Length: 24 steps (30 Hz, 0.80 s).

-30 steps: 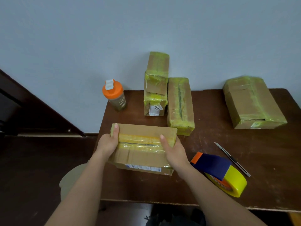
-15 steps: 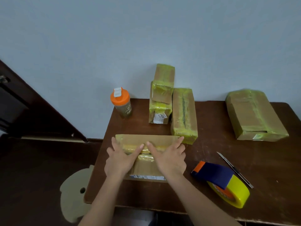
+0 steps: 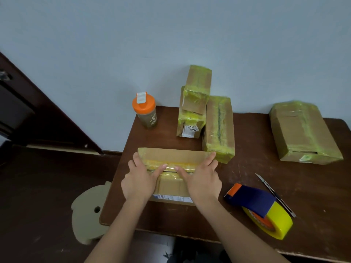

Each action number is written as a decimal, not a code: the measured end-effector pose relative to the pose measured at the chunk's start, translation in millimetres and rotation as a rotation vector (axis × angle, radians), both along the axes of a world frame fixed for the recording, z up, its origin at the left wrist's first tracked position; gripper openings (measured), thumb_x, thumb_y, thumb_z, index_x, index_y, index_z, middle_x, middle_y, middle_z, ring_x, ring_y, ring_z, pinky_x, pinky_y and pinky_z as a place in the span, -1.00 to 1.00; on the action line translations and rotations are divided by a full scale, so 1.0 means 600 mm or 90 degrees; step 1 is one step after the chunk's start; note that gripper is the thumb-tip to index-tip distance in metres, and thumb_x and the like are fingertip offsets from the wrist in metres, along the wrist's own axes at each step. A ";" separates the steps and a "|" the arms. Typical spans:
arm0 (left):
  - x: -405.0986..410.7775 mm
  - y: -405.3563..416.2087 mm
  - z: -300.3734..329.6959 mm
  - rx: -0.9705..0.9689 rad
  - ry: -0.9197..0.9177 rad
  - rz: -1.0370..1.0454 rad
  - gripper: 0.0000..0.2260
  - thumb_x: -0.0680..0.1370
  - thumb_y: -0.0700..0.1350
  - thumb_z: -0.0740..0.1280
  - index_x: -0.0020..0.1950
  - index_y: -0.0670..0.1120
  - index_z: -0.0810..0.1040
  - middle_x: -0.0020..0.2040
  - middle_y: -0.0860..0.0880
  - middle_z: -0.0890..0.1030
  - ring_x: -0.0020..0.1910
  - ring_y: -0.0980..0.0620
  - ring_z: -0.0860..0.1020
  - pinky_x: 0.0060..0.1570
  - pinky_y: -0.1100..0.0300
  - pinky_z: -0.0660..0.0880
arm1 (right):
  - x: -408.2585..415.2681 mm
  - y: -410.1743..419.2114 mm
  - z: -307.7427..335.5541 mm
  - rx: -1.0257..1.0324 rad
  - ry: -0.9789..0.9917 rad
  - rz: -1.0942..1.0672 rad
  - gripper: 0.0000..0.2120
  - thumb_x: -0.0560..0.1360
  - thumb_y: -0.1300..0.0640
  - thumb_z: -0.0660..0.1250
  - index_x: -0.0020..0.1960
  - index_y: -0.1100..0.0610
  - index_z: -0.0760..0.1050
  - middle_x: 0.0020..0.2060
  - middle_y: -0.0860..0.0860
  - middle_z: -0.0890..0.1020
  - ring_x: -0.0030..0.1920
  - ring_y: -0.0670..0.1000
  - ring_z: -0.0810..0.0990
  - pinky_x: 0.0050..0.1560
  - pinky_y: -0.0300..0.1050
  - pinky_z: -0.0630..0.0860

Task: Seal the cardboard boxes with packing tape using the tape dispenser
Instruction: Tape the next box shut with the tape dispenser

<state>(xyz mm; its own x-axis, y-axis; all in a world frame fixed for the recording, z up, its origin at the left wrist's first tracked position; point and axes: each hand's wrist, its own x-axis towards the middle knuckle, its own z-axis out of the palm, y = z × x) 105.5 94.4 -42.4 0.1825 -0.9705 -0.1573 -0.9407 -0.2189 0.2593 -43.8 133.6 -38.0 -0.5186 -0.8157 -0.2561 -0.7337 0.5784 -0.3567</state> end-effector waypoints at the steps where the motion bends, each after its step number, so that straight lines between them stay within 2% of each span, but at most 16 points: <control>1: 0.004 -0.002 -0.001 -0.004 0.014 0.000 -0.13 0.40 0.47 0.15 0.50 -0.08 0.08 0.37 -0.11 0.39 0.13 -0.20 0.56 -0.12 0.02 0.46 | -0.002 0.000 0.000 -0.005 -0.006 0.001 0.17 0.36 -0.52 0.17 0.56 0.27 -0.23 0.38 0.11 0.31 0.22 0.09 0.54 -0.03 -0.08 0.52; 4: 0.014 -0.004 -0.005 -0.035 0.061 0.011 -0.26 0.44 0.40 0.19 0.45 -0.04 0.19 0.33 -0.05 0.45 0.11 -0.16 0.57 -0.08 0.03 0.47 | -0.009 0.006 0.002 -0.027 -0.027 -0.007 0.07 0.43 -0.44 0.17 0.58 0.22 -0.21 0.41 0.10 0.32 0.21 0.12 0.56 -0.01 -0.05 0.53; 7: 0.024 0.002 -0.012 -0.105 0.128 0.018 -0.46 0.49 0.34 0.19 0.35 0.05 0.37 0.16 0.01 0.58 0.06 -0.09 0.58 -0.09 0.04 0.46 | -0.026 0.015 -0.004 -0.052 -0.069 -0.010 -0.09 0.52 -0.33 0.15 0.60 0.15 -0.19 0.44 0.10 0.36 0.25 0.17 0.54 0.07 0.02 0.53; 9: 0.027 0.008 -0.017 -0.149 0.175 0.043 -0.57 0.53 0.29 0.19 0.27 0.08 0.48 0.01 0.02 0.63 -0.02 -0.07 0.59 -0.15 0.12 0.43 | -0.037 0.021 -0.010 -0.084 -0.093 -0.008 -0.20 0.58 -0.26 0.12 0.60 0.12 -0.14 0.40 0.09 0.44 0.25 0.14 0.55 0.13 0.05 0.52; 11: 0.030 0.012 -0.024 -0.185 0.205 0.084 -0.58 0.56 0.26 0.15 0.22 0.04 0.56 -0.11 -0.01 0.65 -0.10 -0.07 0.59 -0.18 0.12 0.47 | -0.040 0.027 -0.014 -0.109 -0.099 -0.003 -0.32 0.63 -0.17 0.06 0.60 0.11 -0.10 0.29 0.08 0.55 0.19 0.09 0.58 0.13 0.04 0.52; 14: 0.026 0.020 -0.030 -0.225 0.218 0.112 -0.62 0.63 0.11 0.10 0.22 -0.04 0.60 -0.14 -0.05 0.66 -0.13 -0.08 0.60 -0.20 0.12 0.49 | -0.043 0.032 -0.015 -0.135 -0.093 0.001 -0.47 0.69 0.00 -0.02 0.60 0.10 -0.09 0.00 0.03 0.64 -0.01 0.03 0.61 -0.02 -0.03 0.54; 16: 0.024 0.021 -0.026 -0.229 0.222 0.118 -0.66 0.66 0.01 0.10 0.20 -0.07 0.61 -0.14 -0.06 0.65 -0.11 -0.11 0.60 -0.19 0.15 0.42 | -0.051 0.032 -0.018 -0.117 -0.100 0.017 -0.48 0.70 0.11 0.00 0.60 0.11 -0.09 -0.18 -0.02 0.58 -0.18 -0.03 0.57 -0.19 -0.14 0.48; 18: 0.032 0.014 -0.021 -0.207 0.238 0.107 -0.66 0.67 -0.01 0.08 0.17 -0.09 0.61 -0.16 -0.02 0.60 -0.10 -0.08 0.57 -0.14 0.15 0.38 | -0.065 0.029 -0.019 -0.096 -0.136 0.040 -0.46 0.69 0.15 0.02 0.61 0.11 -0.09 -0.24 -0.02 0.55 -0.28 -0.05 0.53 -0.31 -0.19 0.45; 19: 0.038 0.007 -0.016 -0.183 0.264 0.097 -0.65 0.68 -0.01 0.06 0.19 -0.09 0.60 -0.11 0.00 0.59 -0.06 -0.04 0.54 -0.09 0.14 0.38 | -0.074 0.028 -0.016 -0.098 -0.159 0.050 -0.46 0.69 0.11 0.03 0.61 0.10 -0.10 -0.20 0.01 0.59 -0.26 -0.03 0.56 -0.29 -0.14 0.50; 20: 0.047 -0.003 -0.014 -0.146 0.320 0.101 -0.64 0.68 0.01 0.05 0.23 -0.10 0.58 -0.02 -0.01 0.60 0.01 -0.02 0.53 -0.01 0.11 0.39 | -0.083 0.027 -0.012 -0.105 -0.174 0.059 -0.43 0.69 0.03 0.04 0.61 0.06 -0.13 -0.05 0.08 0.62 -0.16 0.02 0.61 -0.17 -0.03 0.58; 21: 0.055 -0.011 -0.008 -0.104 0.387 0.113 -0.61 0.68 0.04 0.04 0.28 -0.11 0.55 0.09 -0.05 0.60 0.11 -0.03 0.51 0.07 0.08 0.39 | -0.092 0.026 -0.008 -0.112 -0.183 0.068 -0.38 0.67 -0.05 0.06 0.60 -0.02 -0.19 0.20 0.14 0.57 0.02 0.09 0.62 0.02 0.07 0.58; 22: 0.062 -0.015 -0.011 -0.048 0.431 0.130 -0.56 0.67 0.11 0.02 0.32 -0.12 0.51 0.18 -0.09 0.57 0.18 -0.05 0.49 0.14 0.05 0.38 | -0.101 0.026 -0.005 -0.119 -0.189 0.091 -0.33 0.65 -0.13 0.09 0.59 -0.10 -0.24 0.43 0.12 0.40 0.22 0.12 0.55 0.17 0.14 0.52; 23: 0.067 -0.016 -0.017 0.011 0.421 0.136 -0.46 0.63 0.22 0.00 0.34 -0.11 0.49 0.24 -0.12 0.54 0.23 -0.08 0.47 0.17 0.02 0.36 | -0.107 0.026 -0.003 -0.124 -0.192 0.125 -0.31 0.62 -0.19 0.12 0.58 -0.16 -0.23 0.54 0.05 0.23 0.35 0.11 0.45 0.26 0.17 0.44; 24: 0.068 -0.013 -0.022 0.071 0.369 0.138 -0.34 0.56 0.37 -0.02 0.35 -0.10 0.47 0.28 -0.14 0.52 0.25 -0.13 0.47 0.20 -0.02 0.37 | -0.112 0.026 -0.002 -0.120 -0.194 0.160 -0.32 0.60 -0.22 0.14 0.58 -0.18 -0.16 0.56 0.01 0.18 0.41 0.08 0.38 0.30 0.16 0.40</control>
<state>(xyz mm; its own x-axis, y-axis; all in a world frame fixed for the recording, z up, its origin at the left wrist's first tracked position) 146.1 86.6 -55.6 0.2276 -0.8932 -0.3879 -0.5855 -0.4438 0.6784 -111.2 149.2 -39.4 -0.2215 -0.9541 -0.2015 -0.6882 0.2994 -0.6609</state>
